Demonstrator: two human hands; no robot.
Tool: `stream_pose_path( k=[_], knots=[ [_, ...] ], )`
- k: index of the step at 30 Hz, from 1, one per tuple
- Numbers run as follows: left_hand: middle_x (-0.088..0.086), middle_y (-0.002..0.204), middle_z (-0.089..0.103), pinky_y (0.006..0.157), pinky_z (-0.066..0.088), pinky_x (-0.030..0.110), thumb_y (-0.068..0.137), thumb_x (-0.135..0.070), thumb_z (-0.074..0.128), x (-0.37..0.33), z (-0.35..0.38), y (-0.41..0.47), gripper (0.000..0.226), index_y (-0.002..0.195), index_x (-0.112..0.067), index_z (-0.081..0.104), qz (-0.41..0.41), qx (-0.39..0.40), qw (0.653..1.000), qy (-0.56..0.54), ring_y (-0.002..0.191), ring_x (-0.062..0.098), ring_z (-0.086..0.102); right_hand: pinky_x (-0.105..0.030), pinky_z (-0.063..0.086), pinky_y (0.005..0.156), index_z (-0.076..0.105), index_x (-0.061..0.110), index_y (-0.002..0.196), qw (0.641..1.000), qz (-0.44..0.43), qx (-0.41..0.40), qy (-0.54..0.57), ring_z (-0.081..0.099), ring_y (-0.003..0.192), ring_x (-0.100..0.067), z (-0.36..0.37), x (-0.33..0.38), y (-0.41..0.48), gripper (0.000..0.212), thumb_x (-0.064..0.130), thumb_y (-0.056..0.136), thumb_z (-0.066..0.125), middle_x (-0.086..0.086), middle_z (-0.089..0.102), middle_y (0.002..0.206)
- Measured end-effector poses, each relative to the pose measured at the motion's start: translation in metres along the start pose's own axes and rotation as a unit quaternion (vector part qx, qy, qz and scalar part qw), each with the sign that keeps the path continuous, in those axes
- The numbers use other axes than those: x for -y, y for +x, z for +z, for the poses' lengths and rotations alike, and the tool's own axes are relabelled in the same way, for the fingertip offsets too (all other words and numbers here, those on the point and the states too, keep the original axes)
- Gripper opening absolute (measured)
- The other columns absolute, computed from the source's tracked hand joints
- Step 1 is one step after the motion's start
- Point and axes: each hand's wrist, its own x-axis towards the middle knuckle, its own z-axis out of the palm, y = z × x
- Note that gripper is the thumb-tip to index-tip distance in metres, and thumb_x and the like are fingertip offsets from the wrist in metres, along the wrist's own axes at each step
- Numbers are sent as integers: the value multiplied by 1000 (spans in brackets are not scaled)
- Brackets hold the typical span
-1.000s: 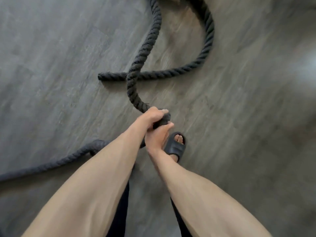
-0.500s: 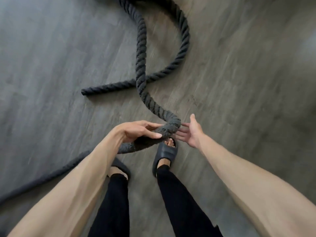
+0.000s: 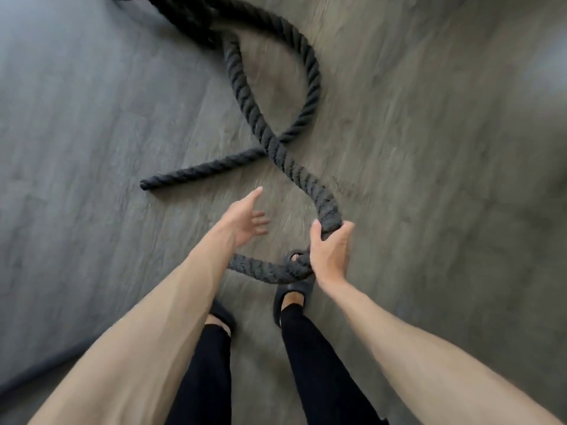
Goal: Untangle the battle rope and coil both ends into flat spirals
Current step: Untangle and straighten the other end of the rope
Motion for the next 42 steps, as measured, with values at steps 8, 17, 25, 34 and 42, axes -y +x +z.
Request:
stream_pose_path(
  k=[8, 17, 25, 34, 42],
  knots=[
    [19, 93, 55, 45, 51, 31, 88, -22, 72, -18, 113, -13, 37, 111, -8, 47, 48, 35, 998, -22, 54, 26, 55, -33, 46, 64, 45, 22, 108, 985, -147, 74, 46, 62, 76, -16, -22, -12, -42, 38, 58, 96, 45, 2, 67, 88],
    [14, 116, 67, 93, 53, 39, 88, -2, 67, -60, 95, -63, 64, 145, -13, 38, 102, 298, 941, 123, 92, 27, 67, -48, 55, 78, 52, 0, 125, 846, 302, 228, 376, 67, 84, -35, -58, 20, 103, 72, 63, 103, 23, -27, 66, 101],
    [-6, 152, 41, 111, 34, 25, 79, -22, 80, -23, 66, -87, 91, 152, -33, 27, 42, 316, 849, 421, 134, 9, 43, -26, 53, 45, 59, 3, 93, 845, 310, 334, 281, 59, 45, -22, -65, 108, 150, 60, 62, 99, 45, -15, 59, 72],
    [21, 128, 62, 99, 42, 38, 100, -19, 48, -44, 63, -70, 31, 129, -14, 54, 83, 73, 992, 58, 113, 30, 63, -30, 50, 44, 55, 6, 84, 998, 8, 0, 56, 61, 38, -18, -62, 106, 89, 54, 57, 100, 43, -8, 65, 58],
    [27, 124, 53, 93, 51, 52, 98, -30, 56, -123, 125, -52, 38, 126, -6, 48, 54, 64, 996, 21, 104, 40, 64, -43, 46, 81, 59, 3, 101, 999, -39, -1, 12, 64, 98, -39, -61, 124, 68, 43, 44, 104, 44, -21, 70, 100]
  ],
)
